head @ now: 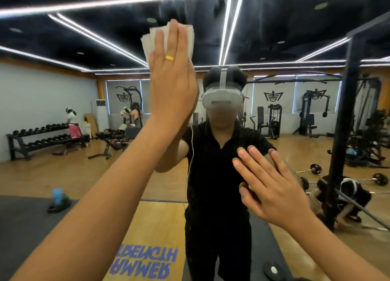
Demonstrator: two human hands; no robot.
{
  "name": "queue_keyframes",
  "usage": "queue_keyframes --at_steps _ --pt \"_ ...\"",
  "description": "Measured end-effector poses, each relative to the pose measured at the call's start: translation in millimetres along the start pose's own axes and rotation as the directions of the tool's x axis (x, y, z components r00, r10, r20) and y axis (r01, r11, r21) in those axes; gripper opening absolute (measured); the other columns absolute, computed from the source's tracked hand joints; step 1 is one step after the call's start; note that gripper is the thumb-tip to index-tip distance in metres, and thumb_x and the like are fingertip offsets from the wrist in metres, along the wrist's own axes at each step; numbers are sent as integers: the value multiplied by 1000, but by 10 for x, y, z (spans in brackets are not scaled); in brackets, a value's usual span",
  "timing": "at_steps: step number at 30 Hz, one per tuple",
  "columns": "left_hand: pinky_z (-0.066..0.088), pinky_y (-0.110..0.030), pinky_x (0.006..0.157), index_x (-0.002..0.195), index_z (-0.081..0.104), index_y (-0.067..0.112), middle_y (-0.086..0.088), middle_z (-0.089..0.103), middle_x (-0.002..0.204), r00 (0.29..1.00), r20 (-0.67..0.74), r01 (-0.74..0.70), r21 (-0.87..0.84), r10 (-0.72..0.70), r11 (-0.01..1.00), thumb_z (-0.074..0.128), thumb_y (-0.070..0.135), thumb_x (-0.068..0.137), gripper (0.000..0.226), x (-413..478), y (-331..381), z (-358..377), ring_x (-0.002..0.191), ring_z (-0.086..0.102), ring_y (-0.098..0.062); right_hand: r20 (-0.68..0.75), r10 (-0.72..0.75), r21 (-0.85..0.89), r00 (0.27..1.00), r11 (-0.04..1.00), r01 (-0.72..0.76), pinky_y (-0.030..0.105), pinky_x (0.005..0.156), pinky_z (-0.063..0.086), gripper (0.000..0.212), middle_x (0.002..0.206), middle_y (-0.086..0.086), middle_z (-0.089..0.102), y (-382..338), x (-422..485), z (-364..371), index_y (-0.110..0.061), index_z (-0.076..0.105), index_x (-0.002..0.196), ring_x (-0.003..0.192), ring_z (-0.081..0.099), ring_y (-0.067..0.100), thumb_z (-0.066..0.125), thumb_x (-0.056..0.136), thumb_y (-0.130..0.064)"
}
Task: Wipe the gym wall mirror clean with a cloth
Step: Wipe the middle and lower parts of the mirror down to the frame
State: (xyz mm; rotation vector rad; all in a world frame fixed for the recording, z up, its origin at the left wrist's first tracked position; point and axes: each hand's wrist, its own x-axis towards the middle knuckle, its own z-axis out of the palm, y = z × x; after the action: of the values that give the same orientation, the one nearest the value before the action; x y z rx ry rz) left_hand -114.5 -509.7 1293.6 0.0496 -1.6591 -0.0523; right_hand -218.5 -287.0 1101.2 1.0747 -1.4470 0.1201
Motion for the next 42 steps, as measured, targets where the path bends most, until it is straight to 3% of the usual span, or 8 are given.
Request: queue_keyframes --at_steps 3,7,12,20,28,35,38,42 --pt "24 -55 125 163 23 8 -10 20 171 1000 -22 -17 -1 17 1000 29 21 108 57 325 20 -4 159 12 -34 4 5 0 1000 1000 -5 57 123 27 64 165 10 35 13 43 -6 -13 43 155 154 32 28 60 96 -31" --pt "22 -55 127 163 23 9 -9 18 172 1000 -28 4 -9 -4 1000 31 20 109 56 -369 6 23 159 9 -31 1 6 -13 1000 1000 -6 56 122 29 63 165 10 36 21 35 -23 -14 43 155 153 33 27 58 97 -32" --pt "5 -37 130 164 21 10 -7 15 172 997 62 -50 36 48 998 30 22 111 55 -940 -195 -79 158 0 -20 -5 19 1 1000 1000 -19 56 122 30 62 164 9 36 9 16 -21 -13 45 155 153 32 27 58 97 -31" --pt "33 -52 122 165 19 15 -7 13 173 999 -36 40 36 -38 999 26 26 109 58 341 -198 -89 159 9 -30 -8 16 -8 1000 1000 -16 56 122 31 61 164 9 36 3 24 -16 -14 44 155 153 33 27 58 98 -32" --pt "15 -51 129 165 17 11 -6 11 173 995 101 -12 13 10 1000 32 19 111 57 -1351 -244 -103 160 -1 -22 -19 19 -7 1000 1000 -19 56 120 33 62 163 9 38 1 6 -21 -13 46 154 152 34 27 61 96 -31" --pt "18 -56 127 166 9 12 -8 4 174 996 93 -12 96 3 995 24 23 112 57 -441 -459 -264 160 0 -29 -18 13 -2 1000 1000 -13 56 122 30 61 164 11 36 -2 22 -2 -12 44 155 153 33 28 59 98 -31" --pt "7 -53 130 165 10 10 -10 5 174 998 66 8 74 -13 997 22 29 112 58 -284 -338 -231 160 -1 -32 -12 10 2 1000 1000 -10 56 123 29 62 164 11 36 2 0 -6 -13 44 155 153 32 28 60 98 -32" --pt "1 -41 129 165 13 10 -8 6 173 973 167 -173 52 162 984 28 26 113 56 -573 -274 -218 159 -6 -23 -36 23 13 999 1000 -23 54 124 26 62 163 10 38 -8 4 -8 -13 46 154 153 34 28 63 96 -30"
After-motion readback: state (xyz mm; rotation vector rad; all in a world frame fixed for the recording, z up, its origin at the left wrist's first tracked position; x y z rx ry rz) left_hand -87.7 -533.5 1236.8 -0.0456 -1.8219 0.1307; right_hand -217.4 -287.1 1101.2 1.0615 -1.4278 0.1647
